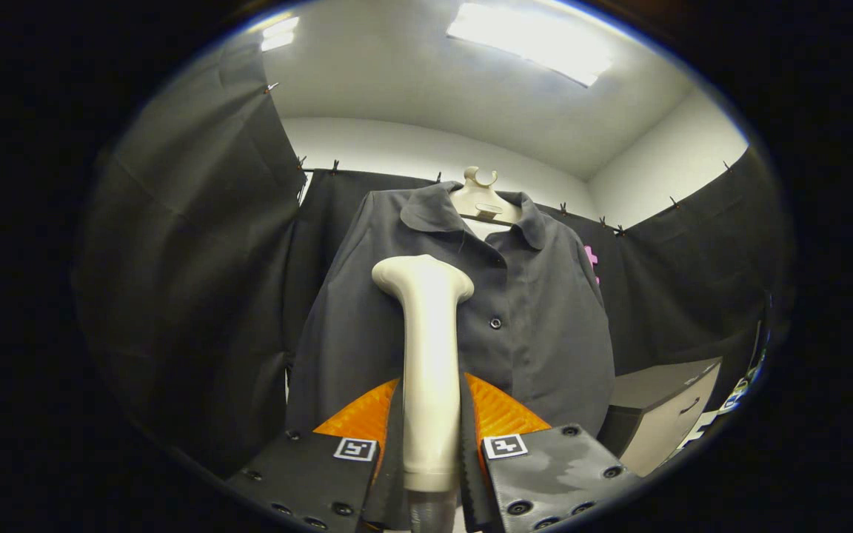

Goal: Iron the clothes twice with a garment steamer, once on the left side and once on the right side.

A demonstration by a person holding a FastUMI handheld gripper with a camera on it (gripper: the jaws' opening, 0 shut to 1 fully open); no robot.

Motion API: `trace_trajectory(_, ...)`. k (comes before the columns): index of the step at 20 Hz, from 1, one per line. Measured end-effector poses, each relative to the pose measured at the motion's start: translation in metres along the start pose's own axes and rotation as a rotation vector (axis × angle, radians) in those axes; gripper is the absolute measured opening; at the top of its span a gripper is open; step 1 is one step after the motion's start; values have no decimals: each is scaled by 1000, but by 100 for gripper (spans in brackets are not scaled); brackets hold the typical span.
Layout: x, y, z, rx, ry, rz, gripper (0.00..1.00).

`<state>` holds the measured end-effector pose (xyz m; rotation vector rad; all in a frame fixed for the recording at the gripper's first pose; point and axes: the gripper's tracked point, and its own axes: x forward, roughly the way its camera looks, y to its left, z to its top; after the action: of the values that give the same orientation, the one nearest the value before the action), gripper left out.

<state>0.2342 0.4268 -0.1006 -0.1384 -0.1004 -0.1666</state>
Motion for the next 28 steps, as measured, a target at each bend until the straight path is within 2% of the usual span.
trace_trajectory(11,-19,0,-35,20,46,4,39)
trace_trajectory(28,-95,-14,-136,22,203,-12,39)
